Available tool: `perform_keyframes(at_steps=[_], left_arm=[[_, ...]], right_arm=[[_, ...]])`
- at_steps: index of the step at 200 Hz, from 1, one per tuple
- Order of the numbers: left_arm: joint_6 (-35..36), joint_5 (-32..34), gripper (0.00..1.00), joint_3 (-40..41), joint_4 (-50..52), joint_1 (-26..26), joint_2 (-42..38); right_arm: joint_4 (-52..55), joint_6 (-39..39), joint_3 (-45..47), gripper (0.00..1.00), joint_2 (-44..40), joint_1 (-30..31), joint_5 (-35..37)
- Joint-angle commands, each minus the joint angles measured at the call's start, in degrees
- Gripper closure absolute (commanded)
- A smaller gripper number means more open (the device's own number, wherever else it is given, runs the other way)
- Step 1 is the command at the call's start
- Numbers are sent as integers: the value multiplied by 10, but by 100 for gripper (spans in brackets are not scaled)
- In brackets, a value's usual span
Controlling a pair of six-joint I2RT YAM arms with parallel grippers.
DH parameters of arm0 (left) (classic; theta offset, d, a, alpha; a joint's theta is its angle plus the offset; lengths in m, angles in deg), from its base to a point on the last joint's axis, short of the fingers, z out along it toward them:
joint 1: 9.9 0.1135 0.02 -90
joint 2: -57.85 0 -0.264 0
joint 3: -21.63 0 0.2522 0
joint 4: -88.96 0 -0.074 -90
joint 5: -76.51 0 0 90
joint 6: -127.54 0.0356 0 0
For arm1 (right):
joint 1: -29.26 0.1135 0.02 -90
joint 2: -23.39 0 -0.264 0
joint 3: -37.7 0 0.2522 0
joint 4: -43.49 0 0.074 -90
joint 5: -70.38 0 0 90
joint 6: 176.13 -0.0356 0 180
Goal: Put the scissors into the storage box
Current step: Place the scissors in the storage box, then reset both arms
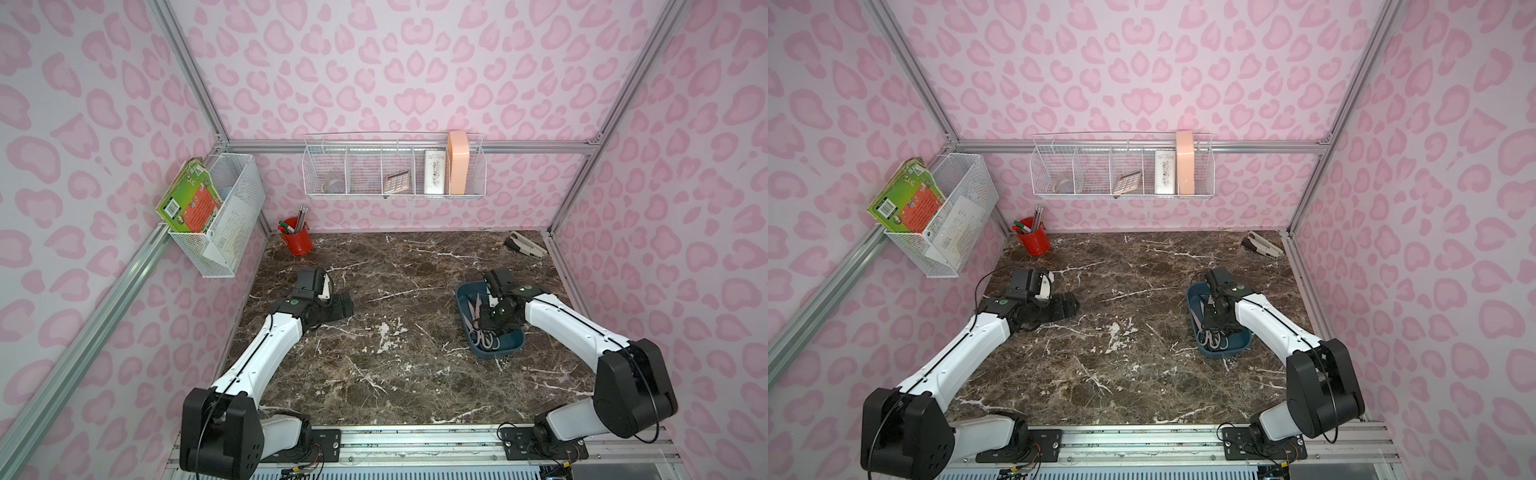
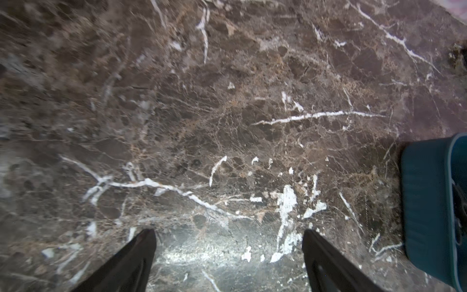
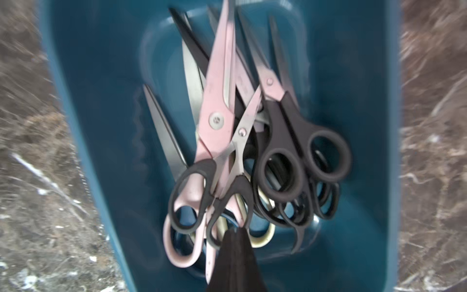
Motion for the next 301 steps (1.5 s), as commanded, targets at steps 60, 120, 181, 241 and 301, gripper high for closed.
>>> perform_keyframes(at_steps=[60, 120, 181, 241, 301], left_arm=[[63, 164, 2, 54, -121, 60, -40], [148, 232, 2, 182, -387, 87, -9], [196, 204, 1, 240, -613, 74, 90], [284, 221, 1, 308, -874, 21, 202], [274, 224, 1, 297, -839, 22, 194]], right_arm=[[-350, 68, 112, 53, -142, -125, 81], [-1125, 205, 517, 34, -139, -209, 68], [-1271, 235, 517, 31, 37, -218, 34], [-1165, 246, 458, 0, 46, -211, 27], [-1224, 264, 478, 0, 59, -205, 2]])
